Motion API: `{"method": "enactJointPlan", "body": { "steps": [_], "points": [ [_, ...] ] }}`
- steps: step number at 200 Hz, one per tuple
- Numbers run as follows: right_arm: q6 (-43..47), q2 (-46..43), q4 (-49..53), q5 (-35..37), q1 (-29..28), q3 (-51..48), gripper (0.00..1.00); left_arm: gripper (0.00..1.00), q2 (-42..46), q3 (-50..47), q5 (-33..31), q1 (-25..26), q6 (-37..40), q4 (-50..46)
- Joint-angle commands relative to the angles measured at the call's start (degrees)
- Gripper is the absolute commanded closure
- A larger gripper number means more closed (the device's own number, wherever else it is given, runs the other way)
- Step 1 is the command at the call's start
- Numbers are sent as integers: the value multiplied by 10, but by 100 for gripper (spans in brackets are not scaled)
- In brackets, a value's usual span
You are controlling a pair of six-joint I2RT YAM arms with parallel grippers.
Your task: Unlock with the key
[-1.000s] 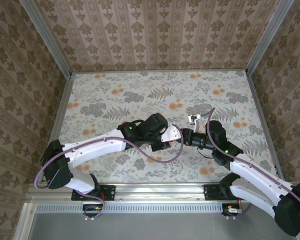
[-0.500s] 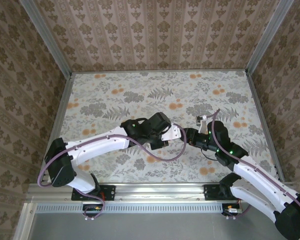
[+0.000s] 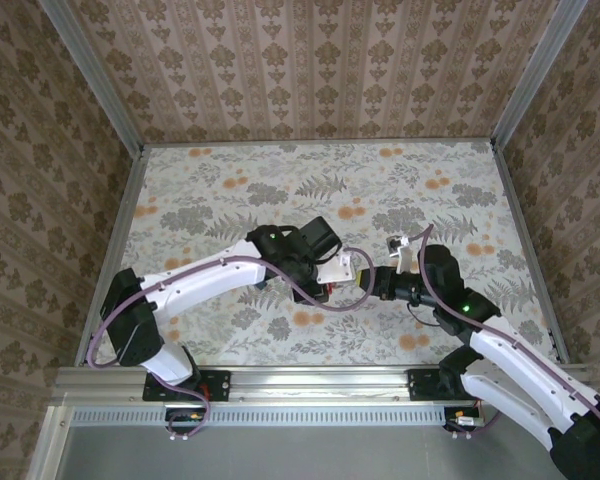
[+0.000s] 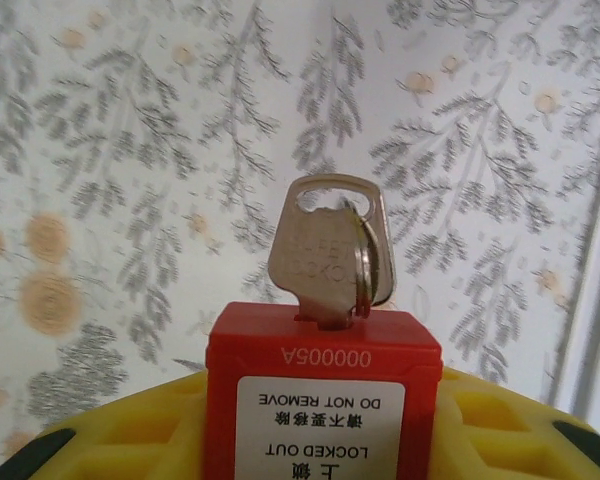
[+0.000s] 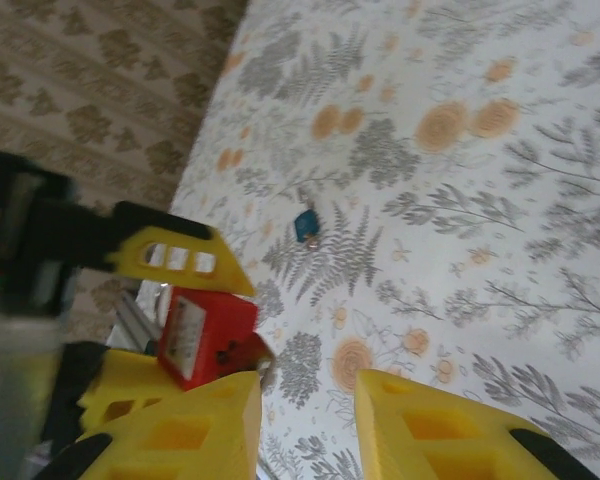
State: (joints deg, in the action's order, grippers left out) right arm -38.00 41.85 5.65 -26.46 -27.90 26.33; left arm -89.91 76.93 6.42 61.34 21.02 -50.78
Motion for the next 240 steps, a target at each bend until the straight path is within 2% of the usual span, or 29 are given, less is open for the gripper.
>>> {"method": "enactJointPlan", "body": {
  "steps": [1, 28, 73, 136, 190, 240],
  "points": [
    [61, -22, -38, -41, -2, -24, 66, 73, 7, 23, 85, -23, -10, -48],
    [107, -23, -77, -67, -8, -42, 64, 73, -4, 46, 108, -42, -5, -76],
    [160, -1, -101, -59, -44, -14, 60, 74, -19, 61, 127, -49, -4, -85],
    [214, 49, -85, 2, -131, 20, 61, 74, -18, 55, 139, -49, -3, -80],
    [230, 38, -77, 35, -135, 25, 69, 74, -19, 52, 151, -46, -6, -80],
    [231, 52, -72, 77, -136, 31, 69, 74, -14, 46, 136, -30, -9, -81]
  ]
}}
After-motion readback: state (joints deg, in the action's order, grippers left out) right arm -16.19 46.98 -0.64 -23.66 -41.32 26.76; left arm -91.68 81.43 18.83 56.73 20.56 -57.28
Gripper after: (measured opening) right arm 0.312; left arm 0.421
